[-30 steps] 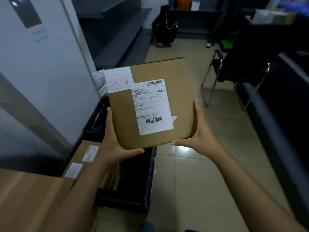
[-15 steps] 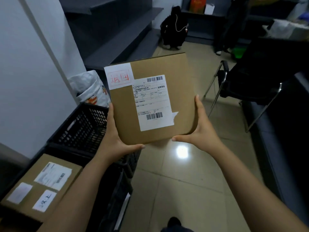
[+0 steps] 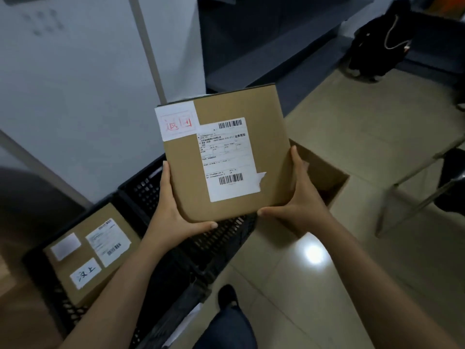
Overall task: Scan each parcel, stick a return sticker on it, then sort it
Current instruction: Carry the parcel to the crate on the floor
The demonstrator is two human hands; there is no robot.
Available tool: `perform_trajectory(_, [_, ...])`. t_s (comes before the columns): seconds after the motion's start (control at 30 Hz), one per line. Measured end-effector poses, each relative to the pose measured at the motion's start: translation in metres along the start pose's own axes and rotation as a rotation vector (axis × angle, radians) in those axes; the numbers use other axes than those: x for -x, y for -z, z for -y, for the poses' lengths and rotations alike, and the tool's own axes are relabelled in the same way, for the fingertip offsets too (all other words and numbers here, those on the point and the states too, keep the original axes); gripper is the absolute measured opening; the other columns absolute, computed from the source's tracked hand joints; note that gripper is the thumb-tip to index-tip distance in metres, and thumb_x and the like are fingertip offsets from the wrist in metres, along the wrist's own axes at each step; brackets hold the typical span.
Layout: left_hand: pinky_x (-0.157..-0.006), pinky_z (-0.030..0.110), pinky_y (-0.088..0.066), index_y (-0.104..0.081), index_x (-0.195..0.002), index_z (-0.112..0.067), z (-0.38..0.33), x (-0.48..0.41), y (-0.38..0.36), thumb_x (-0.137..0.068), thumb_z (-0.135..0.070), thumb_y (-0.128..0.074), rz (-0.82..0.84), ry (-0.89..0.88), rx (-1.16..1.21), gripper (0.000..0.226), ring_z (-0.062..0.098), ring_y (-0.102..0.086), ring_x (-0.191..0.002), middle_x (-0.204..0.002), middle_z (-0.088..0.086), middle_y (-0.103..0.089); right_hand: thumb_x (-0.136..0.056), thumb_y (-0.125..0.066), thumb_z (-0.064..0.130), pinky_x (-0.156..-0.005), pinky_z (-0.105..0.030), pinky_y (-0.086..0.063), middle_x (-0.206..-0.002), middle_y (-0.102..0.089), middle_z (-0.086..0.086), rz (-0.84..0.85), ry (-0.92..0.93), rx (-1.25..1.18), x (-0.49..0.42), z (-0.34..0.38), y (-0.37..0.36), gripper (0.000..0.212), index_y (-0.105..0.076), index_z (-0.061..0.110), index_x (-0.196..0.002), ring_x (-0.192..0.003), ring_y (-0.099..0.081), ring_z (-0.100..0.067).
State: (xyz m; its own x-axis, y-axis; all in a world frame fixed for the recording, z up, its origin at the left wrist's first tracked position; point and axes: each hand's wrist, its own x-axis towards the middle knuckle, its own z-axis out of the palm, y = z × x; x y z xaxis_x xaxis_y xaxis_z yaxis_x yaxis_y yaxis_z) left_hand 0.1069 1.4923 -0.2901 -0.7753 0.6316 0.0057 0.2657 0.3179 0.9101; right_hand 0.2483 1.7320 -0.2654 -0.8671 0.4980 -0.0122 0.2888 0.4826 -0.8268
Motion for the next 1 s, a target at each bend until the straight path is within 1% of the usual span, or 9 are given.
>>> perform_trajectory(0.23, [-0.111, 0.023, -0.018, 0.026, -0.145, -0.043, 0.007, -0.059, 0.022, -0.046, -0.035, -0.094, -0.141, 0.120, -0.019, 0.155, -0.018, -0.011, -0.130, -0.130, -0.053, 0.006, -0.050, -0.094, 0.039, -0.111, -0.027, -0.020, -0.156, -0.006, 0.024, 0.185, 0.105, -0.002, -0.116, 0.007, -0.015, 0.146, 0.013, 0.039, -0.151, -0.133, -0.013, 0.006])
perform_trajectory(0.37, [-0.112, 0.025, -0.017, 0.029, -0.144, -0.042, 0.015, -0.078, 0.029, -0.048, -0.036, -0.093, -0.189, 0.187, -0.033, 0.155, -0.013, -0.011, -0.135, -0.138, -0.047, 0.004, -0.047, -0.095, 0.040, -0.108, -0.025, -0.024, -0.147, -0.014, 0.029, 0.295, 0.133, -0.056, -0.163, 0.008, -0.028, 0.148, 0.010, 0.042, -0.150, -0.134, -0.020, 0.005])
perform_trajectory(0.5, [-0.109, 0.019, -0.018, 0.035, -0.141, -0.040, 0.029, -0.092, 0.028, -0.056, -0.026, -0.092, -0.221, 0.283, -0.018, 0.153, -0.016, -0.011, -0.131, -0.130, -0.052, 0.006, -0.045, -0.096, 0.038, -0.109, -0.026, -0.027, -0.153, -0.015, 0.023, 0.416, 0.146, -0.075, -0.209, 0.003, -0.044, 0.149, 0.009, 0.040, -0.151, -0.135, -0.021, 0.003])
perform_trajectory(0.6, [-0.105, 0.008, -0.017, 0.038, -0.138, -0.039, 0.044, -0.105, 0.018, -0.057, -0.020, -0.092, -0.280, 0.365, 0.022, 0.155, -0.022, -0.009, -0.128, -0.129, -0.051, 0.007, -0.045, -0.095, 0.039, -0.110, -0.029, -0.028, -0.155, -0.012, 0.021, 0.521, 0.161, -0.062, -0.245, -0.006, -0.058, 0.150, 0.009, 0.039, -0.152, -0.138, -0.021, -0.001])
perform_trajectory(0.73, [-0.086, -0.012, -0.015, 0.035, -0.143, -0.025, 0.066, -0.123, -0.002, -0.059, -0.010, -0.091, -0.404, 0.460, 0.047, 0.152, -0.034, -0.007, -0.113, -0.124, -0.048, 0.009, -0.047, -0.096, 0.035, -0.109, -0.028, -0.028, -0.146, -0.014, 0.027, 0.642, 0.166, -0.022, -0.285, -0.026, -0.076, 0.148, 0.010, 0.039, -0.151, -0.134, -0.022, 0.002])
perform_trajectory(0.8, [-0.097, -0.005, -0.014, 0.035, -0.143, -0.027, 0.082, -0.128, -0.014, -0.058, -0.014, -0.092, -0.423, 0.505, 0.067, 0.153, -0.032, -0.005, -0.119, -0.129, -0.047, 0.009, -0.047, -0.096, 0.035, -0.113, -0.031, -0.027, -0.153, -0.012, 0.023, 0.701, 0.166, 0.016, -0.303, -0.038, -0.088, 0.149, 0.010, 0.038, -0.152, -0.137, -0.020, -0.001])
perform_trajectory(0.87, [-0.111, 0.015, -0.014, 0.038, -0.140, -0.035, 0.104, -0.130, -0.027, -0.057, -0.021, -0.093, -0.414, 0.560, 0.128, 0.155, -0.014, -0.005, -0.135, -0.147, -0.035, 0.007, -0.047, -0.096, 0.035, -0.116, -0.034, -0.025, -0.156, -0.009, 0.020, 0.764, 0.157, 0.038, -0.316, -0.053, -0.103, 0.149, 0.011, 0.036, -0.151, -0.139, -0.018, -0.001])
perform_trajectory(0.93, [-0.115, 0.026, -0.013, 0.038, -0.139, -0.036, 0.129, -0.129, -0.042, -0.055, -0.028, -0.093, -0.417, 0.605, 0.148, 0.155, -0.004, -0.003, -0.141, -0.153, -0.023, 0.012, -0.045, -0.096, 0.038, -0.118, -0.036, -0.024, -0.158, -0.009, 0.019, 0.822, 0.135, 0.074, -0.321, -0.073, -0.123, 0.151, 0.011, 0.035, -0.152, -0.141, -0.017, -0.002])
perform_trajectory(1.0, [-0.114, 0.027, -0.012, 0.036, -0.141, -0.033, 0.154, -0.127, -0.054, -0.052, -0.031, -0.093, -0.448, 0.673, 0.134, 0.157, -0.006, -0.003, -0.136, -0.150, -0.021, 0.014, -0.042, -0.096, 0.044, -0.118, -0.040, -0.024, -0.159, -0.012, 0.015, 0.865, 0.096, 0.115, -0.320, -0.094, -0.146, 0.154, 0.012, 0.035, -0.152, -0.143, -0.019, -0.005])
